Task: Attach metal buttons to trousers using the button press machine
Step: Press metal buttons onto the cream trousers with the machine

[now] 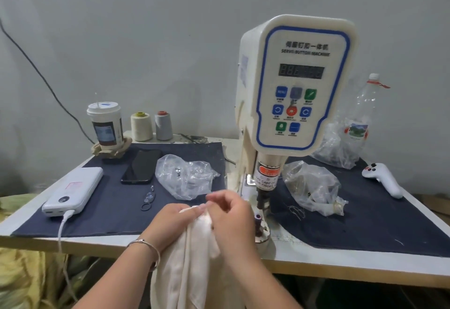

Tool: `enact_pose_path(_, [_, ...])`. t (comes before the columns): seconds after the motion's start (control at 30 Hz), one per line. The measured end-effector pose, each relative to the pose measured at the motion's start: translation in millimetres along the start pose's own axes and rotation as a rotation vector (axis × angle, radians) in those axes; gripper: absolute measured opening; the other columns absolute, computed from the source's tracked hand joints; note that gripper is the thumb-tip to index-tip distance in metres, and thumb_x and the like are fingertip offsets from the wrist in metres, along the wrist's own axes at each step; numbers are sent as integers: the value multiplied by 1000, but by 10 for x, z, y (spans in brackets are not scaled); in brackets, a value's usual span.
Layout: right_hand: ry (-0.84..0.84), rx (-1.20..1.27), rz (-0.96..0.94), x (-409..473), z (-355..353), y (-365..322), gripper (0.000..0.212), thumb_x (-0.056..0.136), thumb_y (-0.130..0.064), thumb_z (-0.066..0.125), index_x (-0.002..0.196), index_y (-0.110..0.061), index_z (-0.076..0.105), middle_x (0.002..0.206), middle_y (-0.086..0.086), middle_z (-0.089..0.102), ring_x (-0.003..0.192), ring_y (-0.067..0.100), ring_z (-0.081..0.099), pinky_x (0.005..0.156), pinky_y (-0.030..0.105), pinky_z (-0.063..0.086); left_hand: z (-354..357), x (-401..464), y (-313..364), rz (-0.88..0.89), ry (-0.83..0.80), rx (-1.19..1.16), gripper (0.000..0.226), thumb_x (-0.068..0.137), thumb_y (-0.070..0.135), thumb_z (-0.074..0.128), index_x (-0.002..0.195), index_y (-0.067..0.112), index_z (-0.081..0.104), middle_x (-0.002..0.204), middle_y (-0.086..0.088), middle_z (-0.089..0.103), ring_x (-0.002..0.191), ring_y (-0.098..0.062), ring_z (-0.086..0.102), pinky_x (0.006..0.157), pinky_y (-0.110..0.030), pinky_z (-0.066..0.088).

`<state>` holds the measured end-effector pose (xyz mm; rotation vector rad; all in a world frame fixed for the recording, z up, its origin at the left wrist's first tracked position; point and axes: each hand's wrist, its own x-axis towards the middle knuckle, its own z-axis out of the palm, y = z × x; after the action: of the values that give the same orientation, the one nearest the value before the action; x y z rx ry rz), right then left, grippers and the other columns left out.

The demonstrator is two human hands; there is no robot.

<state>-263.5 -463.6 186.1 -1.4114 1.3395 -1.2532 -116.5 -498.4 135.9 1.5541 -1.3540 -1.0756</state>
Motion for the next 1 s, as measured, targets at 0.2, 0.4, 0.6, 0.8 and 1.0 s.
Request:
enact_pose_path(0.2, [36,-416,-191,792,354,-31,25,87,-7,51,91,-24,69,105,2,58,92,17,57,75,30,49,13,-11,-6,4,2,-21,54,86,47,71,47,21,43,53,8,37,51,-8,34,47,-17,28])
enact_pose_path(0.4, [-248,-1024,-371,1325,866,18,29,93,-15,49,110,-30,68,125,4,41,121,27,32,93,37,40,-1,-27,-7,16,-39,-56,37,81,51,68,74,17,55,71,-2,47,67,-12,41,65,-29,34])
enact_pose_path(0.6, [-323,-1283,-256,1618,1139,116,36,90,-17,50,124,-22,60,136,8,34,128,29,27,96,37,37,6,-2,-20,23,-21,-69,42,81,45,67,59,20,42,63,1,39,62,-13,34,56,-26,29])
enact_pose_path(0.8, [-338,-1348,-276,1769,1266,201,46,85,-18,65,130,-13,54,135,9,41,126,29,36,95,39,42,27,10,-53,35,21,-13,39,89,31,60,57,19,40,61,0,35,61,-12,29,58,-29,26])
enact_pose_path(1.0, [-328,-1282,-244,1828,1306,223,50,80,-13,70,128,-14,57,131,9,44,125,29,39,91,39,43,28,15,-41,58,27,15,34,91,29,57,64,13,42,68,-5,31,65,-13,27,59,-29,22])
